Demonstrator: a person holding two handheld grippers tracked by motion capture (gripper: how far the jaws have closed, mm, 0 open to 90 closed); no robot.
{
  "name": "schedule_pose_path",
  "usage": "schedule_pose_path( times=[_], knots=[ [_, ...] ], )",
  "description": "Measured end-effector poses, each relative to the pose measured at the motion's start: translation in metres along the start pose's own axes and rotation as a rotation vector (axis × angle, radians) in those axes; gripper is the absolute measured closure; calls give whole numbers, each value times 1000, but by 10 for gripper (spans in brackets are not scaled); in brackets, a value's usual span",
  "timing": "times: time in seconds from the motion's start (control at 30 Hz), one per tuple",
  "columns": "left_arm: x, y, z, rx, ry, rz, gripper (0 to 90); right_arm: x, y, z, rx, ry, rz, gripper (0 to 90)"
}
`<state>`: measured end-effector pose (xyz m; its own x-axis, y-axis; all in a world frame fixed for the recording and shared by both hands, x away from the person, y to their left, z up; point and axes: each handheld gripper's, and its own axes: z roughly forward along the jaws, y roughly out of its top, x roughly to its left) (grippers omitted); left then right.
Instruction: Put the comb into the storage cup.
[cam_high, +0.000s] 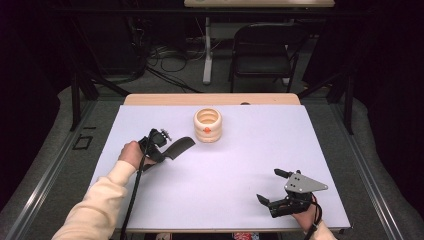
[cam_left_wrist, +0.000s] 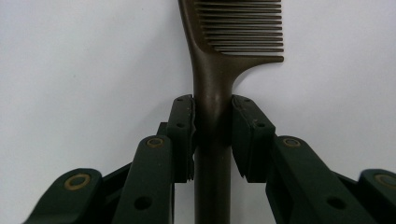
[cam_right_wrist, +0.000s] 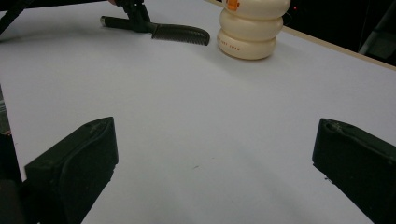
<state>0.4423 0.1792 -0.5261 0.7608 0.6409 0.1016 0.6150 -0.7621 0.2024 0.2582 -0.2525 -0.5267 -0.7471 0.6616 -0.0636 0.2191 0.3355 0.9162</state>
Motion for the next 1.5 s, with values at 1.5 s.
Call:
schedule_pose_path(
  times=[1.5],
  knots=[
    [2, -45, -31, -303, -21, -128, 720, -1, 0, 0, 1, -2, 2, 0]
  ],
)
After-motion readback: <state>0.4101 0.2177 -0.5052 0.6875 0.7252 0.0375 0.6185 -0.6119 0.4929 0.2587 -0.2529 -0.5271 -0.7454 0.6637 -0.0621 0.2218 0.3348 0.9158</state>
